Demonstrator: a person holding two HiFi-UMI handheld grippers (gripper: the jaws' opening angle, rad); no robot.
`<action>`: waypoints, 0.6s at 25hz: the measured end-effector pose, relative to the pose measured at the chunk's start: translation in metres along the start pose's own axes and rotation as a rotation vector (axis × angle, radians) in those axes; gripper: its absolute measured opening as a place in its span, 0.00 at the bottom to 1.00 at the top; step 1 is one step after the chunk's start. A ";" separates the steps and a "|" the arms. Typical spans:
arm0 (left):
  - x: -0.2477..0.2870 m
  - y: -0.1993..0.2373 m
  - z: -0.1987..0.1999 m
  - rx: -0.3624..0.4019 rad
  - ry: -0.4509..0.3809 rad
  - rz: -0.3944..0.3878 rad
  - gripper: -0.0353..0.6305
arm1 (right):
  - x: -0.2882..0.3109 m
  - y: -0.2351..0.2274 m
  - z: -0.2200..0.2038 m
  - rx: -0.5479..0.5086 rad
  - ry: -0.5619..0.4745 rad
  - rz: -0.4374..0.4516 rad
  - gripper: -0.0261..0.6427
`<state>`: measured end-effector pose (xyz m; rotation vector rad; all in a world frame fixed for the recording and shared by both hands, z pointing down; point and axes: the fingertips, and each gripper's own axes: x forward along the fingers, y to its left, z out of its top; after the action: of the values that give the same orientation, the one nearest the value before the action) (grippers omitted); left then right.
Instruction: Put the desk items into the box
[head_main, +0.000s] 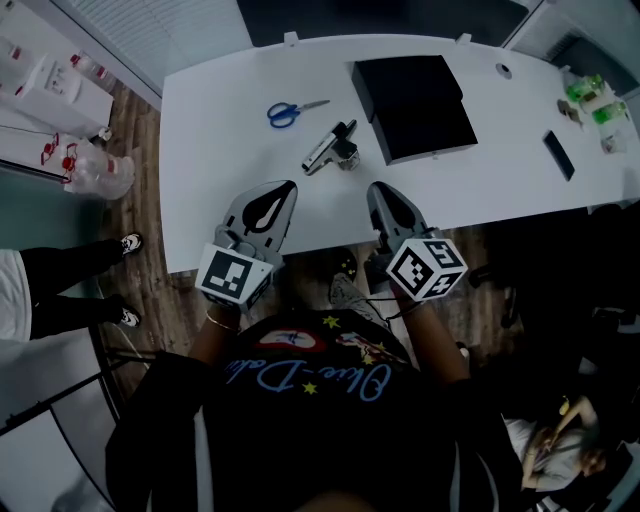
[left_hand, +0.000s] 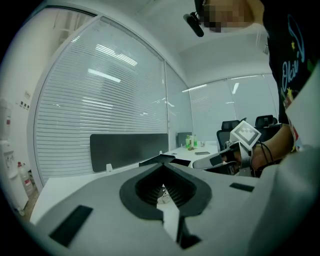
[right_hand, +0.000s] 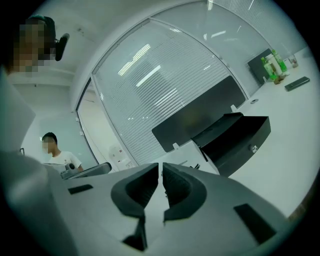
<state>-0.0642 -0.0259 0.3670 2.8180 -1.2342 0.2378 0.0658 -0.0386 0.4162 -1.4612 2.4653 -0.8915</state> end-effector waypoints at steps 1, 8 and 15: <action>0.003 0.001 -0.002 0.003 -0.001 0.002 0.07 | 0.004 -0.004 -0.001 0.010 0.008 -0.001 0.09; 0.020 0.011 -0.008 -0.011 -0.006 0.027 0.07 | 0.030 -0.026 -0.013 0.102 0.066 -0.017 0.13; 0.032 0.024 -0.013 -0.014 0.016 0.067 0.07 | 0.054 -0.045 -0.027 0.190 0.118 -0.027 0.16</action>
<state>-0.0619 -0.0640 0.3847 2.7603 -1.3231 0.2526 0.0608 -0.0883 0.4720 -1.4188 2.3667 -1.2136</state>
